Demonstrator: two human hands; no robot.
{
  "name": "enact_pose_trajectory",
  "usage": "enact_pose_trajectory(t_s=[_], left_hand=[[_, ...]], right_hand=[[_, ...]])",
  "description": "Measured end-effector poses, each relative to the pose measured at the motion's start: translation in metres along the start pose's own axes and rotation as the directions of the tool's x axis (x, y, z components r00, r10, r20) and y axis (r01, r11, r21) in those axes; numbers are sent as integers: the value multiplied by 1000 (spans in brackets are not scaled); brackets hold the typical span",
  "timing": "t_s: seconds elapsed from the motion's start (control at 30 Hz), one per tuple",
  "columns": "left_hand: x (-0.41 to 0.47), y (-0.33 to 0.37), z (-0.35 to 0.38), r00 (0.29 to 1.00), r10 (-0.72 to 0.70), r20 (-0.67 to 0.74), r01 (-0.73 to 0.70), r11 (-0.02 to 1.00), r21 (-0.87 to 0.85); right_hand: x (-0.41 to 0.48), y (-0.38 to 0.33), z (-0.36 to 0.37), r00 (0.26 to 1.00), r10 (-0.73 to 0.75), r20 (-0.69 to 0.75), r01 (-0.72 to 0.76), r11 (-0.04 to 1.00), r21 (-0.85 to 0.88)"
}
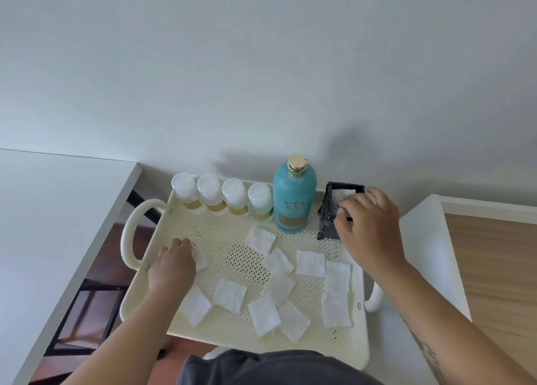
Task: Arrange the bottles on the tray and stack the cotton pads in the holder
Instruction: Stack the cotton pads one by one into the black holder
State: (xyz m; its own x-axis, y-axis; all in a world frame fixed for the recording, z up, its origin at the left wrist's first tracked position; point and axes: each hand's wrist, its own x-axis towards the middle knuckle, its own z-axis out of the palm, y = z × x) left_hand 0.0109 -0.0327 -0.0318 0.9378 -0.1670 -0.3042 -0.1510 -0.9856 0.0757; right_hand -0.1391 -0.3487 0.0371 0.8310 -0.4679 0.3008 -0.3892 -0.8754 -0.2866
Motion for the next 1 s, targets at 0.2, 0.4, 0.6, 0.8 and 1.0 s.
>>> enact_pose_trajectory(t_s=[0.2,0.4,0.6,0.8,1.0], left_hand=[[1,0,-2,1000,5,-14,-6,1000,-8],[4,0,-6,1000,2,-16,-3,999,-47],[-2,6,-14,991,99,-91,-119,961,-250],[-19,47,-26,980,183,-78,-191,756,-627],[-33,93,-31,974,222,49,-94,588,-803]], right_hand=[[4,1,7,968,52,247,-10,986,-169],[7,2,8,946,63,317,8,975,-220],[2,2,4,989,23,145,2,985,-170],[-13,-13,-3,973,-76,-217,94,993,73],[-38,-43,-2,982,-51,182,-38,891,453]])
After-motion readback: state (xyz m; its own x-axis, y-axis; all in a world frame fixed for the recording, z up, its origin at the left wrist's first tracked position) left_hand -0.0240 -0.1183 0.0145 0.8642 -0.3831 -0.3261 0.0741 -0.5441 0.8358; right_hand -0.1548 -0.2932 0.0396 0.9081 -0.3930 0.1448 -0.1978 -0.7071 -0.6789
